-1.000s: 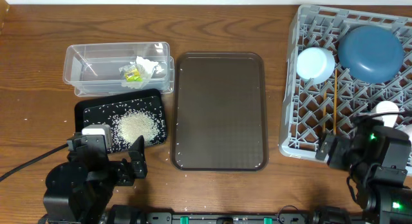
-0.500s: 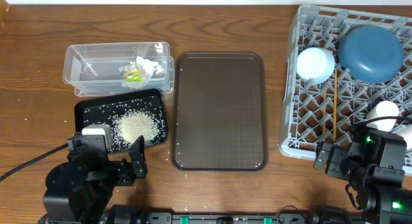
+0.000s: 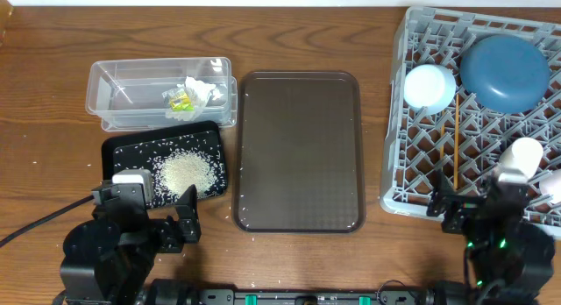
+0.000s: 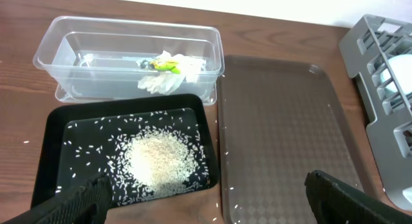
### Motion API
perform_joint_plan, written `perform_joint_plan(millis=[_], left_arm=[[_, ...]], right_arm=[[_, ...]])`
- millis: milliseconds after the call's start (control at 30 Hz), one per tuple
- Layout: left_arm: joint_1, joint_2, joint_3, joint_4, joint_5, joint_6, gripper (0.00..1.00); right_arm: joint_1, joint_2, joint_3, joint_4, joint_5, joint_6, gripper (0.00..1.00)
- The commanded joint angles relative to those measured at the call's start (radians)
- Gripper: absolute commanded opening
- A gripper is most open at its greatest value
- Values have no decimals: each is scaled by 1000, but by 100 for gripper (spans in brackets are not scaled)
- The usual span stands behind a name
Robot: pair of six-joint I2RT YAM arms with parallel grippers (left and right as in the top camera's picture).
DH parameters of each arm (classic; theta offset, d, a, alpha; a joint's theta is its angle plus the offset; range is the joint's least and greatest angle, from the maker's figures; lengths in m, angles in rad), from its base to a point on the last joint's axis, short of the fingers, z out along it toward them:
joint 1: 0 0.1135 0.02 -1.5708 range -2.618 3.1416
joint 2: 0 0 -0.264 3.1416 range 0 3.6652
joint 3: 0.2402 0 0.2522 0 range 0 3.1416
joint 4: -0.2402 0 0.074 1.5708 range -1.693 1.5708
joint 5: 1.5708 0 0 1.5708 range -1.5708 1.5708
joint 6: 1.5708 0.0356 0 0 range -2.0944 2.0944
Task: Sort waste into correct bins and load items into the dishwasher rack
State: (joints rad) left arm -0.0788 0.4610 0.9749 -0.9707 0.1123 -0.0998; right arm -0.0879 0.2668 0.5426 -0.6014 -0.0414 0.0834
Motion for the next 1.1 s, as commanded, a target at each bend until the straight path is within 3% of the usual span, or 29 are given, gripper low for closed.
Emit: perform_joint_plan(millis=[0,167,367,500,1067], left_arm=[[4,-3,-5,-1,-12,17,98],[4,-3,-5,-1,-12,17,98],[4,-3,-5,-1,-12,17,98],[4,-3,-5,-1,-12,17,98],[4,-3,-5,-1,-12,17,98]], right_arm=[[18,-118,-143,109,6,-9,99],[18,-255,-348,404,7,-9,99],[23,-262,-526,686,7,-10,99],[24,-259,-537,528,24,-10,99],[24,-251,-536,527,23,-10,99]])
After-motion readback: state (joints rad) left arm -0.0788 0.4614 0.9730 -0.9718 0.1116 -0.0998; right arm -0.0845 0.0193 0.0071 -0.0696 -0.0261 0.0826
